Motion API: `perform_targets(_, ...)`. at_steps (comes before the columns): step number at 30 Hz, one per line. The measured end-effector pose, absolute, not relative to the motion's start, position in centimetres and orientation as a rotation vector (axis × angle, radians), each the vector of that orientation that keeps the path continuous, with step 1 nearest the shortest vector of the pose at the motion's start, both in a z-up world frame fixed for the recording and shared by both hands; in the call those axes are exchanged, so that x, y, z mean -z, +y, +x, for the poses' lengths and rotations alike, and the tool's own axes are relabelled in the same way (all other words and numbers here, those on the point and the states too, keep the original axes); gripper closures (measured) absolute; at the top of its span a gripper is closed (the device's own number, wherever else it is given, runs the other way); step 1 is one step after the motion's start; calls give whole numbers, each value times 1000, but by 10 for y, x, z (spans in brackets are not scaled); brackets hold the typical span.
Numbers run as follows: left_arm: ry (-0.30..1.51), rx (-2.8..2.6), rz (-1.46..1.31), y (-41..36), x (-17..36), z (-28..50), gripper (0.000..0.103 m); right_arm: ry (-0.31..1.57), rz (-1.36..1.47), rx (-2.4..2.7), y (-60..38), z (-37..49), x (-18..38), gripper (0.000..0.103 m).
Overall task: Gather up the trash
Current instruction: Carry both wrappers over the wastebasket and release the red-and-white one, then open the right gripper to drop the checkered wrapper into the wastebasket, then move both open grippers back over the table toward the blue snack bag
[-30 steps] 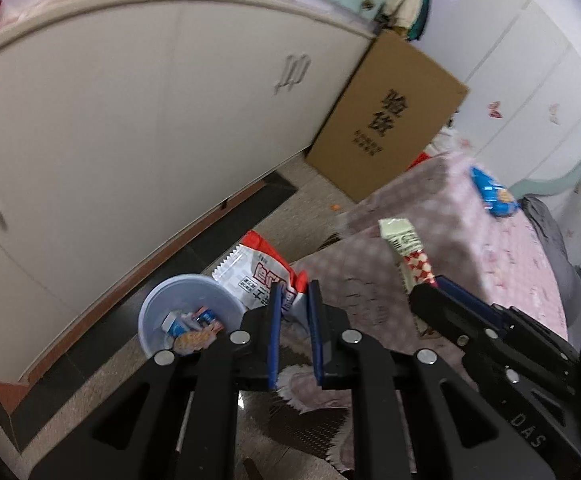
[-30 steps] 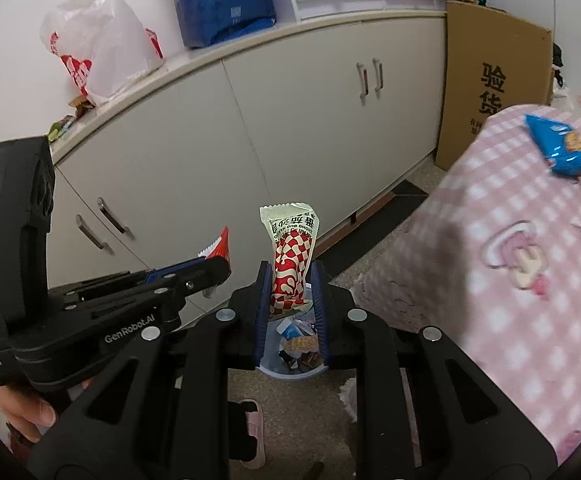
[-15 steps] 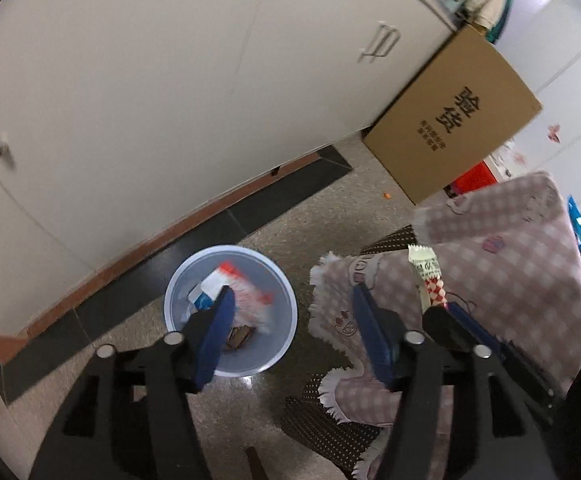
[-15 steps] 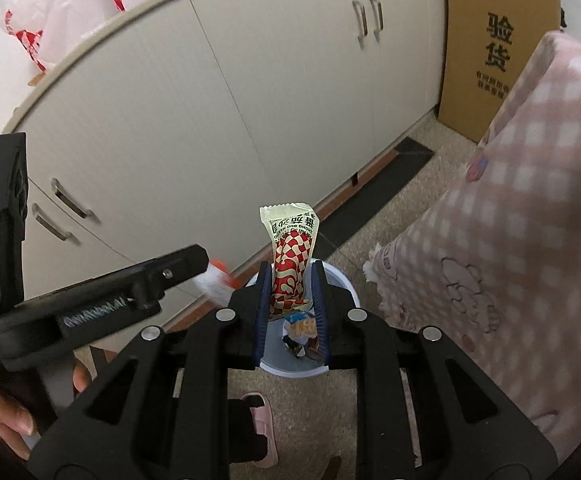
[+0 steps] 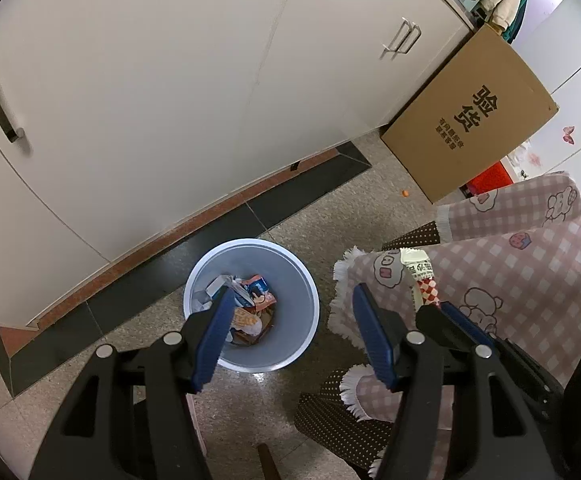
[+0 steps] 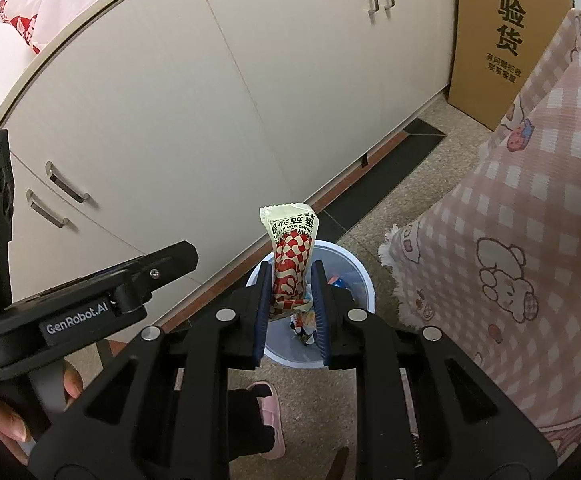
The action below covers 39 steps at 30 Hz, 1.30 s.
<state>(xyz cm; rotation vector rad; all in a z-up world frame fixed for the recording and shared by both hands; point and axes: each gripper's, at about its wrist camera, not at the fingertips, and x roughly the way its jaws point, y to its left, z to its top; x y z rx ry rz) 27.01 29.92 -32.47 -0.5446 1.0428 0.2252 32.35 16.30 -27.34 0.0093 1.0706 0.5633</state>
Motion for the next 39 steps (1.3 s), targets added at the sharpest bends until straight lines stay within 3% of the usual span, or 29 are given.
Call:
perform_targets(24, 976, -383, -557, 331, 315, 247, 37, 1058, 56, -581, 178, 327, 279, 83)
perform_targets(27, 967, -397, -566, 335, 313, 245, 37, 1039, 81, -589, 182, 328, 279, 80)
perform_targets(29, 957, -408, -571, 337, 311, 244, 37, 1037, 102, -597, 184, 330, 280, 72)
perform_targets(30, 956, -411, -570, 337, 311, 243, 37, 1034, 105, -590, 184, 331, 281, 54)
perform_targets(31, 954, -411, -569, 337, 310, 243, 37, 1030, 105, -583, 184, 331, 280, 49)
perform_targets(39, 943, -388, -563, 327, 299, 240, 37, 996, 78, -573, 175, 324, 263, 49)
